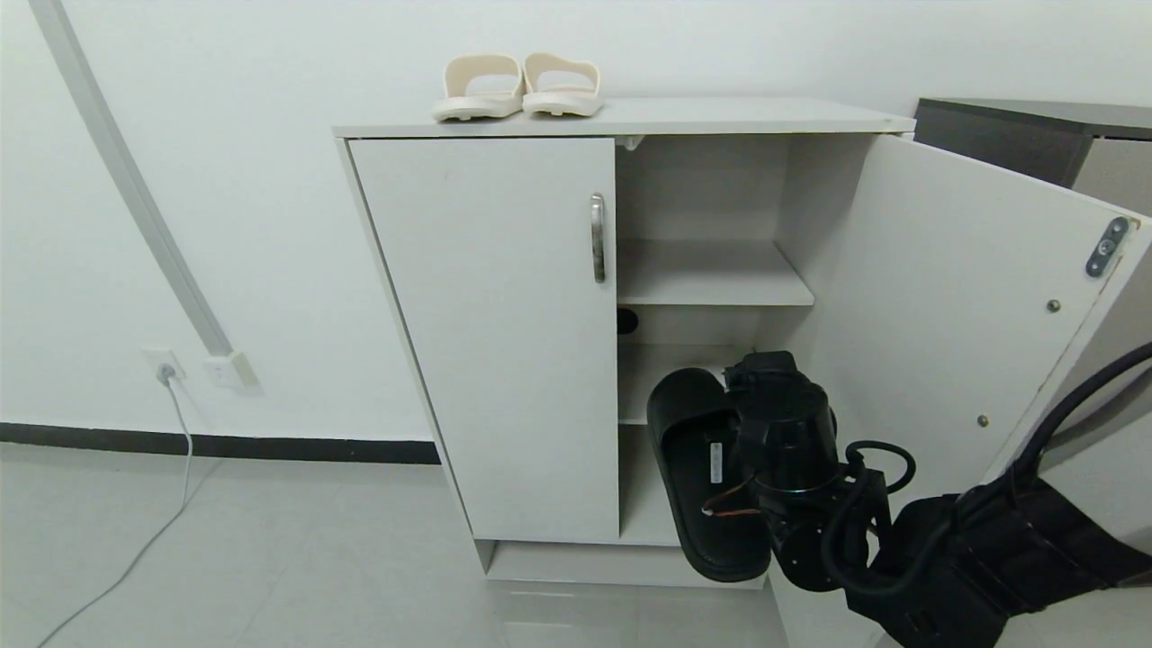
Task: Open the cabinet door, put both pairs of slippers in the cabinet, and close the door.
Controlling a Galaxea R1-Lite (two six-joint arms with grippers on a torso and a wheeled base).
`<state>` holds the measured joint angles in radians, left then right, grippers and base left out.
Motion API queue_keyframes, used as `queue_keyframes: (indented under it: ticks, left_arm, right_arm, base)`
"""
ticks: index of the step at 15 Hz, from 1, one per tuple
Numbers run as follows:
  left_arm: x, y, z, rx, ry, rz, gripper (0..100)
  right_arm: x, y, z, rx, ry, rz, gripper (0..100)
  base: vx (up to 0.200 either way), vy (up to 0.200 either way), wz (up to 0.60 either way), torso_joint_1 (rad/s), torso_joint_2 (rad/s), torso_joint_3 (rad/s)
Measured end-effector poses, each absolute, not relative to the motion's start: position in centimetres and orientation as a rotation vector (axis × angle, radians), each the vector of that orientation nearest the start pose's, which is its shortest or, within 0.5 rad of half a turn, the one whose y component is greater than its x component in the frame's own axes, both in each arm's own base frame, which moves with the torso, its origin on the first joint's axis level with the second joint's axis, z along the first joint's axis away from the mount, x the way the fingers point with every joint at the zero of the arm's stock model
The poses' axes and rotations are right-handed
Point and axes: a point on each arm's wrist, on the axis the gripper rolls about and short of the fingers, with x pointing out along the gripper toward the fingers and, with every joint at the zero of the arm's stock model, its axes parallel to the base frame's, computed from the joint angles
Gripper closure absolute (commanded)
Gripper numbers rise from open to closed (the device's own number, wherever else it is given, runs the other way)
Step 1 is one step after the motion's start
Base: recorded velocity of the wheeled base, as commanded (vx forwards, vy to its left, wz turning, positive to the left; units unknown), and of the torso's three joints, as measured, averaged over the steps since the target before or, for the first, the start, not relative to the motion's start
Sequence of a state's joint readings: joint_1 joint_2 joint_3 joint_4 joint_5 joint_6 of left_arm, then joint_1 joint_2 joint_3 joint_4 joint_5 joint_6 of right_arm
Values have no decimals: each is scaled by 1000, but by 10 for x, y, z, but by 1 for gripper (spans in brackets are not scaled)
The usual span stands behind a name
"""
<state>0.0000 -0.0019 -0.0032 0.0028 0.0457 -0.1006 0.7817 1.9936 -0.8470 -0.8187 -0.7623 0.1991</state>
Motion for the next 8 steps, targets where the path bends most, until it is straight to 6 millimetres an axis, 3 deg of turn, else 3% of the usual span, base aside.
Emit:
queue_keyframes:
  ticks: [8]
  left_arm:
    - [-23, 1, 76, -101, -4, 46, 100]
  right_arm:
    - [279, 220, 92, -71, 289, -77, 100]
  base:
    - [0, 0, 0, 0, 0, 0]
